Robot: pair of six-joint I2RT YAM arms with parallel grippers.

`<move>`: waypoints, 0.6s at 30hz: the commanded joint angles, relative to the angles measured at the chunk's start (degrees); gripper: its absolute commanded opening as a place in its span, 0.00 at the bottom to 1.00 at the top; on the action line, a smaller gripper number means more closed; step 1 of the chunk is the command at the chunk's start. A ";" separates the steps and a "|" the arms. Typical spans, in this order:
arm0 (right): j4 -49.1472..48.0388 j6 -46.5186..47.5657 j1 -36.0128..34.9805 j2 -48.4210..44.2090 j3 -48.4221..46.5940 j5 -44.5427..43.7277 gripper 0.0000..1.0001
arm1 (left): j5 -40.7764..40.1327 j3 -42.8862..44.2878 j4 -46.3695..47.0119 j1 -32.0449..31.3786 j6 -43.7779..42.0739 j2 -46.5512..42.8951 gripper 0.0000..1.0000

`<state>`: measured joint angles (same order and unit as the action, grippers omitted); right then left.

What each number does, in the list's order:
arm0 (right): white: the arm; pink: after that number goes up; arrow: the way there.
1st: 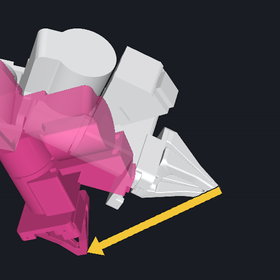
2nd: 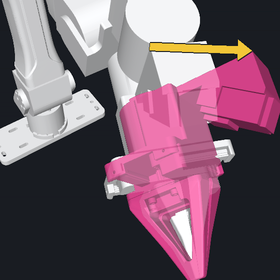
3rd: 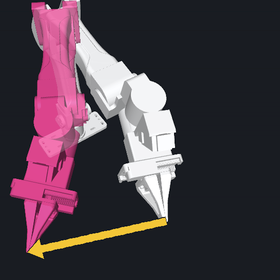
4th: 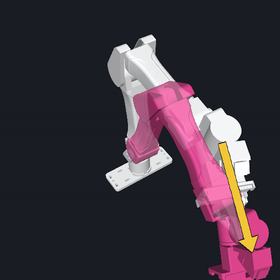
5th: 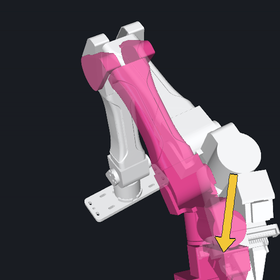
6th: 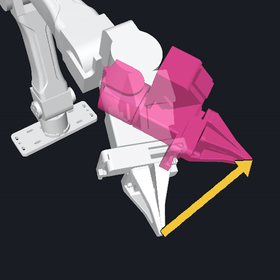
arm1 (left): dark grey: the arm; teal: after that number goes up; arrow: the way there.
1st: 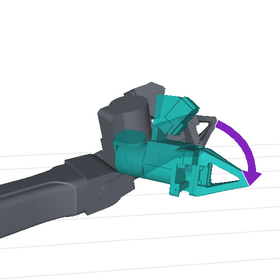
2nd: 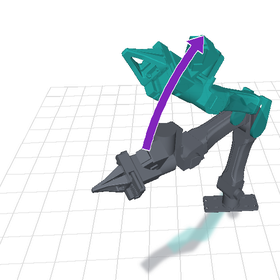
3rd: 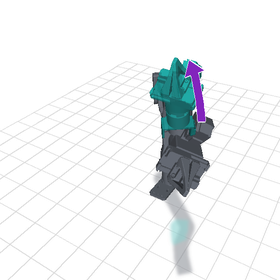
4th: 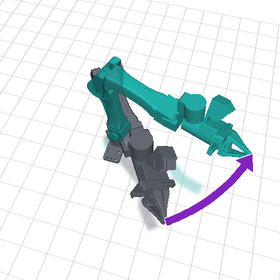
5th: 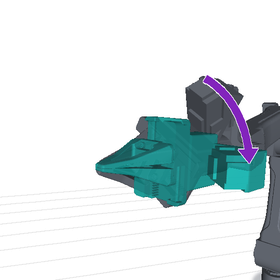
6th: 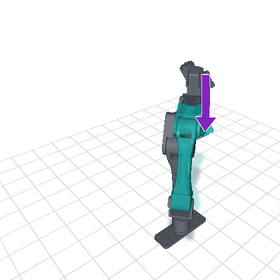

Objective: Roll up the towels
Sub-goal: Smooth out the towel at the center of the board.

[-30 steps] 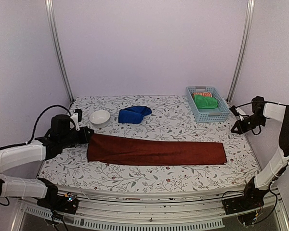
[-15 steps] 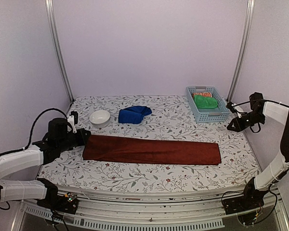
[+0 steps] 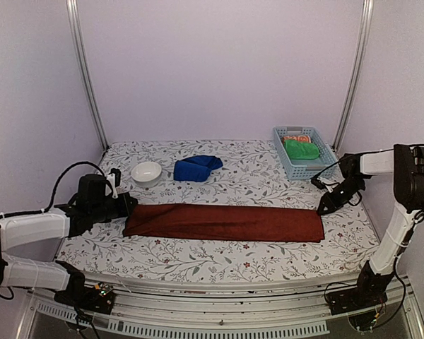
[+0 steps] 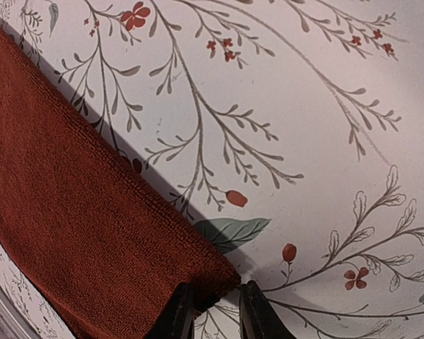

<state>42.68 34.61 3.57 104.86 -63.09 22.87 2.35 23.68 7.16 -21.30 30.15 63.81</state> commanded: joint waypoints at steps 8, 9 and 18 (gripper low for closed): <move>-0.77 -1.36 -1.76 3.29 -1.72 -1.77 0.24 | 0.16 1.70 -1.62 -0.01 -0.02 0.00 0.00; -1.24 -1.70 -1.93 3.45 -1.62 -2.48 0.24 | 0.12 1.73 -1.62 0.02 -0.01 -0.02 0.00; -3.03 -3.70 -2.96 4.41 -1.44 -6.22 0.04 | 0.25 1.82 -1.54 0.07 0.54 1.29 0.00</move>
<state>40.73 32.53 1.17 106.85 -64.60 20.10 2.33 24.16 6.07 -21.30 30.22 64.07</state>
